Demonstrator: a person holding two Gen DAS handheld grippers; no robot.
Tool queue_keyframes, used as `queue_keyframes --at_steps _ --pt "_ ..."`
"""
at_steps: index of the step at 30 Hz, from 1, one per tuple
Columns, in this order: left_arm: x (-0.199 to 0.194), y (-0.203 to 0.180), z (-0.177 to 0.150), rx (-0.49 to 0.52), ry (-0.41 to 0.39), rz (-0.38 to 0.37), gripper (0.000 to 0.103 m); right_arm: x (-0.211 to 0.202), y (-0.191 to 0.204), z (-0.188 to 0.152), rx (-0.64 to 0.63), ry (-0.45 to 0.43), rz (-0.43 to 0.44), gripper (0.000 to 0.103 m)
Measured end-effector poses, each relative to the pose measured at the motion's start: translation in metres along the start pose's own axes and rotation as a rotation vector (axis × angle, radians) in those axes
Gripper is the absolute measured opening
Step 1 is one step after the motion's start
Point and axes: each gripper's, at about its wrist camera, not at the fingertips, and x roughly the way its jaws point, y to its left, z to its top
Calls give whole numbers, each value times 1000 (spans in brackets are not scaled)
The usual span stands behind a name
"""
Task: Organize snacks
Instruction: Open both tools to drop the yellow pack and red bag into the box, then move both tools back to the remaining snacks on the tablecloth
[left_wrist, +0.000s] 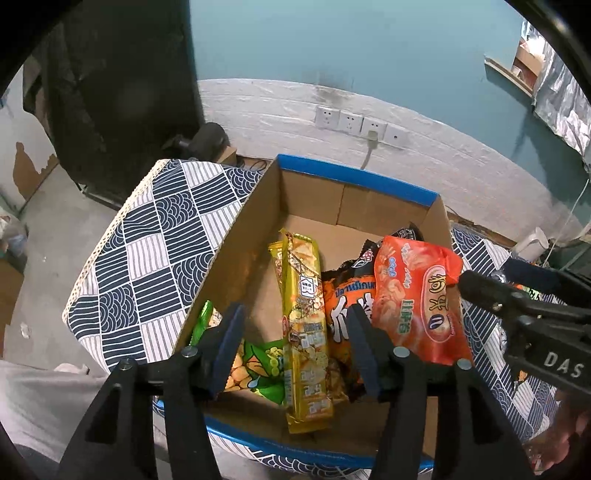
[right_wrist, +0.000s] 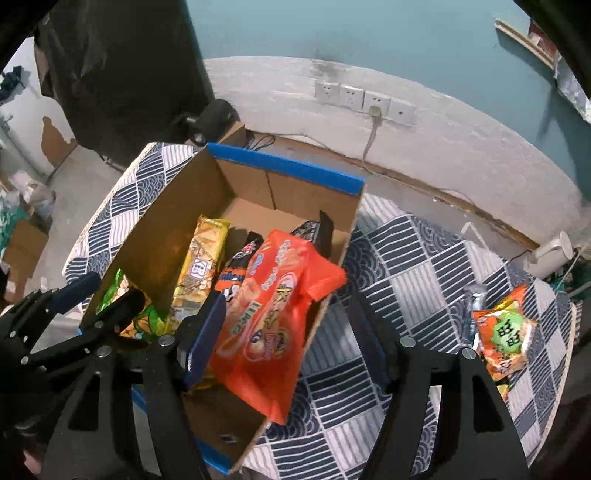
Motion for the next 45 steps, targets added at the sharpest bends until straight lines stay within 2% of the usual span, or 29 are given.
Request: queue_keyframes --at_steps 12,20,25,32,36,39,45 --pt "-8 -29 -2 41 3 -34 59 -28 -17 -12 -22 -39 -50 71" --pt "-17 -58 -4 86 -11 -46 62 -48 -44 -29 4 -64 -87 71" --pt "-21 -86 -9 134 -12 -57 64 -60 -72 -41 44 -75 -110 76" --pt "-21 -127 -15 188 11 -87 65 -73 -113 -58 110 -79 -132 77" --pt "-19 -151 -16 218 23 -89 65 -73 -139 -67 142 -59 -143 77" --pt "-17 -166 -16 239 24 -91 72 -70 -161 -76 170 -39 -161 77" --pt "-4 -196 -16 264 38 -99 73 -61 -200 -92 211 -2 -181 77"
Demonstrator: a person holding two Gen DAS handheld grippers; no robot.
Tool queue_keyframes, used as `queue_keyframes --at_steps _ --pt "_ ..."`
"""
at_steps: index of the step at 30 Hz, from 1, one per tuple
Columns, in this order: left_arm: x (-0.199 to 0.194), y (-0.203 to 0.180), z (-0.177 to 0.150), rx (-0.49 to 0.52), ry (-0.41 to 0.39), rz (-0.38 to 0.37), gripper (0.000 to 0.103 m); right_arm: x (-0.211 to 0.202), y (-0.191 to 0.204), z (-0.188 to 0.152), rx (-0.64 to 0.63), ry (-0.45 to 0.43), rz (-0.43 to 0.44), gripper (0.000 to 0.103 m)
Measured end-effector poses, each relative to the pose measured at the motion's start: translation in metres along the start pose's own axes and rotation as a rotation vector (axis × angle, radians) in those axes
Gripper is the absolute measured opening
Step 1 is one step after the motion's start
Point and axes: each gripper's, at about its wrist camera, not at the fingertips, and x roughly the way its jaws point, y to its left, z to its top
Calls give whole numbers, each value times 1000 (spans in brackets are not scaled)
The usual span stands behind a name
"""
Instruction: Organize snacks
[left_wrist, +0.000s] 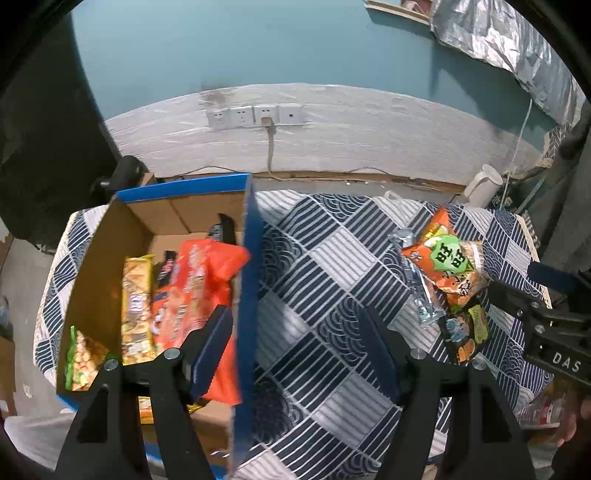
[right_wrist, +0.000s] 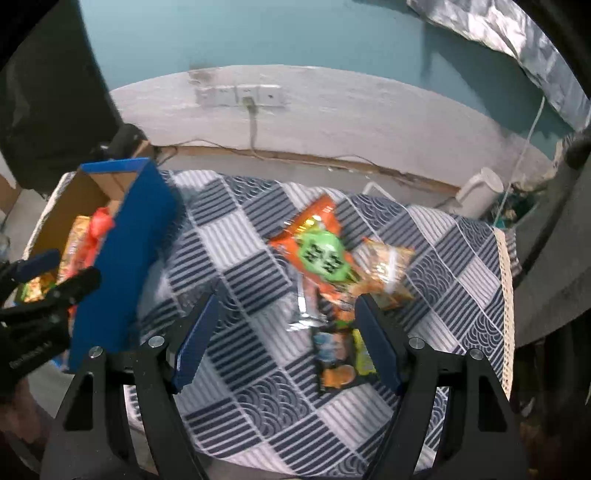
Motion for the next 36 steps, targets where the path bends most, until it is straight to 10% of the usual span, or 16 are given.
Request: queue_keyframes --at_steps 36 --pt "128 -61 15 -8 193 30 79 147 -48 1 -144 122 22 67"
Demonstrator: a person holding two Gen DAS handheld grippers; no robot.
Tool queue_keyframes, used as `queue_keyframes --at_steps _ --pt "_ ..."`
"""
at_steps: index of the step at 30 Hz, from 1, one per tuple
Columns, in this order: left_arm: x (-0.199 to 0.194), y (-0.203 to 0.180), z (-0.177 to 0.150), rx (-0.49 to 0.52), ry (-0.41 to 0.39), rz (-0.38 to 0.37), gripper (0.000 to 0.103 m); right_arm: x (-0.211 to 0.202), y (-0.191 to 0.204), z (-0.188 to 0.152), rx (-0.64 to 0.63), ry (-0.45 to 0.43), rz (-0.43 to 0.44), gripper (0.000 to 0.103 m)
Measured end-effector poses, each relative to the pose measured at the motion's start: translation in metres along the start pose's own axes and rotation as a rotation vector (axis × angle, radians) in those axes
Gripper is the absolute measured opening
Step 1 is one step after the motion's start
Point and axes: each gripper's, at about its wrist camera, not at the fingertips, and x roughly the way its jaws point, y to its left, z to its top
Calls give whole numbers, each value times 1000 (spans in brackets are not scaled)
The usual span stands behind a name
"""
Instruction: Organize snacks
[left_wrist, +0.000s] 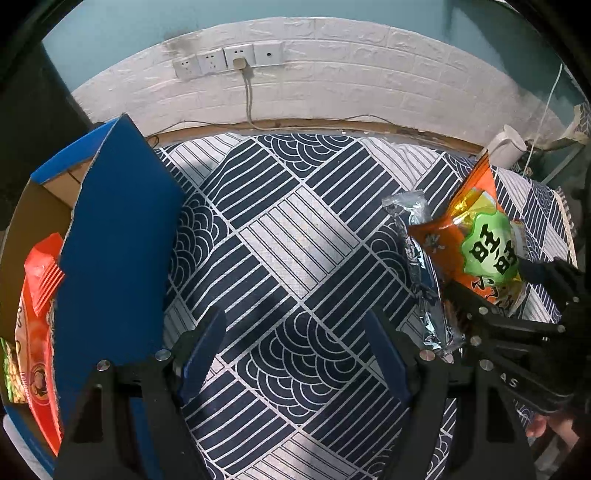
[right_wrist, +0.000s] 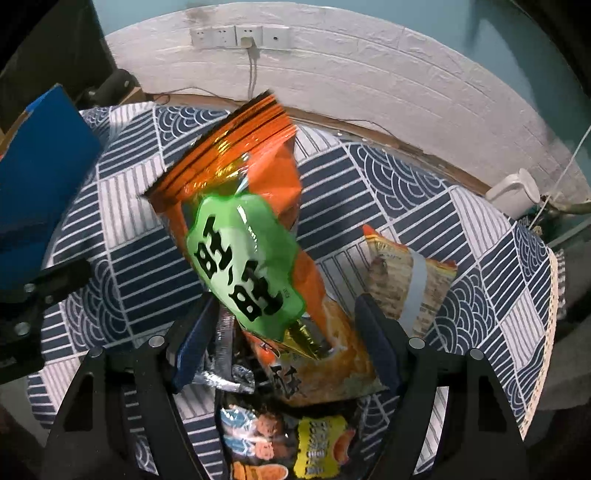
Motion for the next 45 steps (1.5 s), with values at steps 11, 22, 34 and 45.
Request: queue_keyframes --at_steps 11,22,34,45 --pt "-6 -20 7 4 1 -40 79 -32 -26 -19 196 -86 49 35" --pt "1 -52 23 -37 4 -44 82 -60 -61 -36 370 -124 39 35" --pt "32 -76 38 -42 51 -18 87 -53 -87 -49 474 -114 48 35" --pt "59 -98 37 -3 89 -19 84 -51 -87 -44 451 -107 23 35"
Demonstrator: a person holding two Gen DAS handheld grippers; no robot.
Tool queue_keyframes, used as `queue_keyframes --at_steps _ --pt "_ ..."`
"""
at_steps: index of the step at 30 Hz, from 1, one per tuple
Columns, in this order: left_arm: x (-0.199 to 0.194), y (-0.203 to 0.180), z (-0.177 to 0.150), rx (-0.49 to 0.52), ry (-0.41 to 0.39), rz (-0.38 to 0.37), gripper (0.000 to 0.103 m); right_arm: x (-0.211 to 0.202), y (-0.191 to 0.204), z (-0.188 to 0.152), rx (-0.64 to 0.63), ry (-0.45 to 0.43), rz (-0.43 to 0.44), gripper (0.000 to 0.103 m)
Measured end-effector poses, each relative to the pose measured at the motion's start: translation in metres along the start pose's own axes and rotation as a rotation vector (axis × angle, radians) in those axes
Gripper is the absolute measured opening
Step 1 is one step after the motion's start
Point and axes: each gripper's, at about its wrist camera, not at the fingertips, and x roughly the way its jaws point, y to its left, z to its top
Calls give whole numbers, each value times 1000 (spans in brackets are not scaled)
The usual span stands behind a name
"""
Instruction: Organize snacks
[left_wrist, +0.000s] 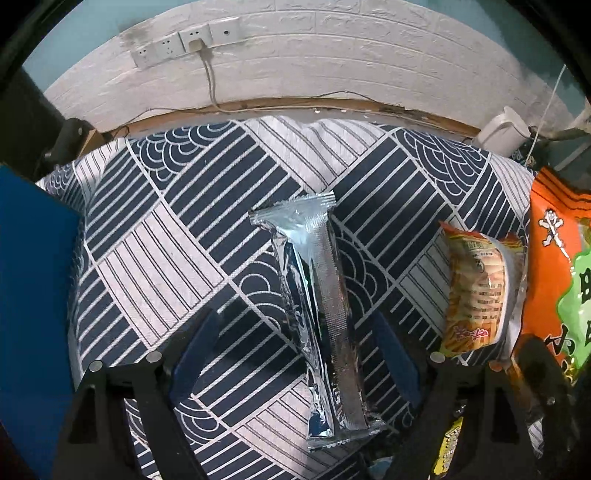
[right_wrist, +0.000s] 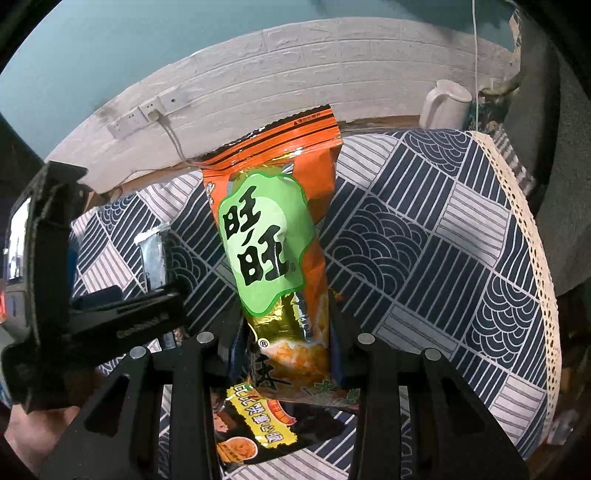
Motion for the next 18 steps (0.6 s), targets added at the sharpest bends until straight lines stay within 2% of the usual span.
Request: queue_keyframes --at_steps 1,2,3,4,7,8,11,18 --pt "0 1 -1 2 -2 -5 80 0 1 0 -4 0 -2 35" --pt "2 1 -2 8 1 -6 68 0 1 0 -6 0 -3 35" --pt "4 2 -3 19 11 -8 62 0 3 0 -9 1 -5 35" --pt "4 1 -5 33 4 2 60 0 3 0 -11 2 -8 35" --pt "0 2 -10 66 -6 3 43 0 5 -2 -12 6 -12 35" --pt "-1 1 -12 71 -9 -10 31 -1 5 -2 -11 5 -11 35" --pt "-3 7 -15 81 -1 -28 29 -4 6 -4 -9 9 -5 35" --pt "-27 22 -28 93 -47 -39 29 -19 17 -8 -34 -5 -5 35"
